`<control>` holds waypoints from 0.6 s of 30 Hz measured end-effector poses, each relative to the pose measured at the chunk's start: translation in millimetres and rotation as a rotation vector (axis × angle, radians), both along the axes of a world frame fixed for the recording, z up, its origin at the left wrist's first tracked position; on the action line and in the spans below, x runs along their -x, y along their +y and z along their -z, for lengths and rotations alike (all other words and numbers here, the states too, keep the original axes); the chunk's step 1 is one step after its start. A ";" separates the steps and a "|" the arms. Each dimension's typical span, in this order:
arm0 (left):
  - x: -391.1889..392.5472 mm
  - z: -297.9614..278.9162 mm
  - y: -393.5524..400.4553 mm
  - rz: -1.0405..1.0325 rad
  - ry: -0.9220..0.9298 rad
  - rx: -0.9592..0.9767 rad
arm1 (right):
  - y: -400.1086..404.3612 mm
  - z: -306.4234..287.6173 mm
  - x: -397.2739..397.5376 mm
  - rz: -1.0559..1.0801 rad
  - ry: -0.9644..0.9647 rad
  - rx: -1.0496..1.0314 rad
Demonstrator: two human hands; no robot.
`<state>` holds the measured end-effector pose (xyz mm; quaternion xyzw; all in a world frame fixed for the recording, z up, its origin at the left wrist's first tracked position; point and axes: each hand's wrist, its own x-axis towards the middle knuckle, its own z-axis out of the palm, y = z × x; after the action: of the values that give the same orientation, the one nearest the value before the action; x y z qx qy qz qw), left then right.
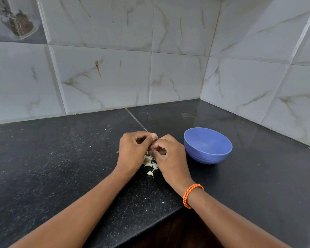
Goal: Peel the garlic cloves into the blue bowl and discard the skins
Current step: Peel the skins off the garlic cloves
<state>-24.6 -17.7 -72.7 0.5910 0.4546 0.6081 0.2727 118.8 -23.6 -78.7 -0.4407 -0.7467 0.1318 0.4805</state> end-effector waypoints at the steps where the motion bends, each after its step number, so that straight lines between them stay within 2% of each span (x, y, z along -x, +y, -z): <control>1: -0.2 -1.1 -0.5 0.008 -0.007 -0.001 | -0.3 0.1 -0.2 0.010 0.004 -0.007; 5: 4.2 -11.6 4.1 0.011 0.044 -0.026 | 2.1 -0.2 -2.7 0.032 0.054 0.002; 9: 27.0 -23.6 13.9 0.082 0.067 0.064 | 0.9 0.7 -2.5 -0.004 0.033 -0.045; 12: 50.0 -25.2 9.8 0.023 0.183 0.101 | 0.2 4.7 -1.3 -0.050 -0.096 -0.043; 15: 69.9 -25.2 0.5 0.016 0.215 0.170 | -10.6 6.3 4.6 -0.097 -0.254 -0.147; 18: 83.6 -19.7 -10.5 0.016 0.272 0.225 | -33.3 2.2 21.3 -0.275 -0.329 -0.134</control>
<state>-108.2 -28.2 -53.0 0.6373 0.5476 0.4655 0.2779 97.4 -56.9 -80.9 -0.3175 -0.8752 0.0723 0.3578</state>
